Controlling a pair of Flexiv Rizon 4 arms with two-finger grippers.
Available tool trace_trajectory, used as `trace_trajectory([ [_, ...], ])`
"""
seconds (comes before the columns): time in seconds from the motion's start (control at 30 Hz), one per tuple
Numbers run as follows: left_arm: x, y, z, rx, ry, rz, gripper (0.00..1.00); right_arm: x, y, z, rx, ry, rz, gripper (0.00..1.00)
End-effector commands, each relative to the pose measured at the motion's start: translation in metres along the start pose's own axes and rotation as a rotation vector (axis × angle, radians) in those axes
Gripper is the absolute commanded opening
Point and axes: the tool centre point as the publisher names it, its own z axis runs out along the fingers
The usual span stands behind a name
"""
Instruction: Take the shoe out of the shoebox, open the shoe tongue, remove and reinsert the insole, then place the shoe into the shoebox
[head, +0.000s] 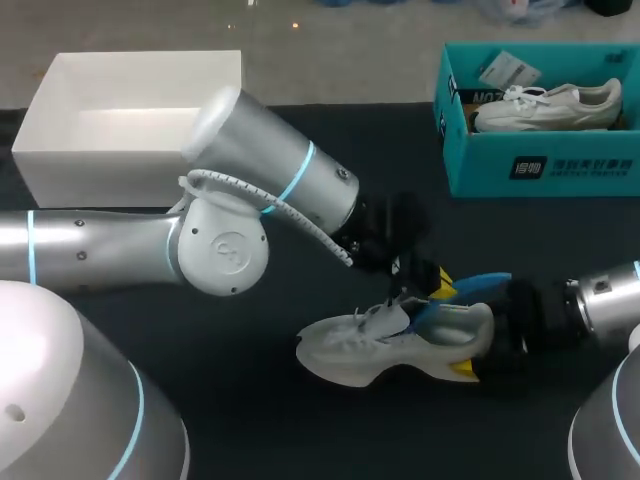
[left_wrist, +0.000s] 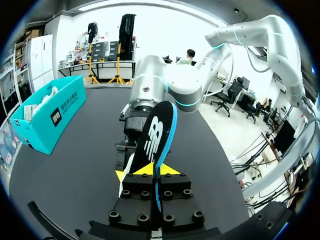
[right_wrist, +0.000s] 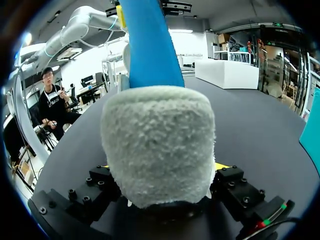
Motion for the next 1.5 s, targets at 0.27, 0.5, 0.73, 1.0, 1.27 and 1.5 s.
trace_trajectory([
  [0.27, 0.005, -0.073, -0.019, 0.154, -0.017, 0.145, 0.0, 0.001, 0.0, 0.0, 0.002, -0.003, 0.0, 0.0],
  [0.5, 0.035, -0.101, -0.052, 0.312, 0.046, 0.187, 0.0, 0.001, 0.0, 0.0, 0.002, -0.003, 0.0, 0.0],
  [0.73, 0.035, -0.101, -0.052, 0.312, 0.046, 0.187, 0.0, 0.001, 0.0, 0.0, 0.002, -0.003, 0.0, 0.0],
  [1.0, 0.035, -0.101, -0.052, 0.312, 0.046, 0.187, 0.0, 0.001, 0.0, 0.0, 0.002, -0.003, 0.0, 0.0],
  [1.27, 0.045, -0.098, -0.071, 0.566, 0.176, 0.023, 0.0, 0.001, 0.0, 0.0, 0.002, -0.003, 0.0, 0.0],
  [1.5, 0.059, -0.117, -0.113, 0.74, 0.214, -0.114, 0.0, 0.001, 0.0, 0.0, 0.002, -0.003, 0.0, 0.0],
])
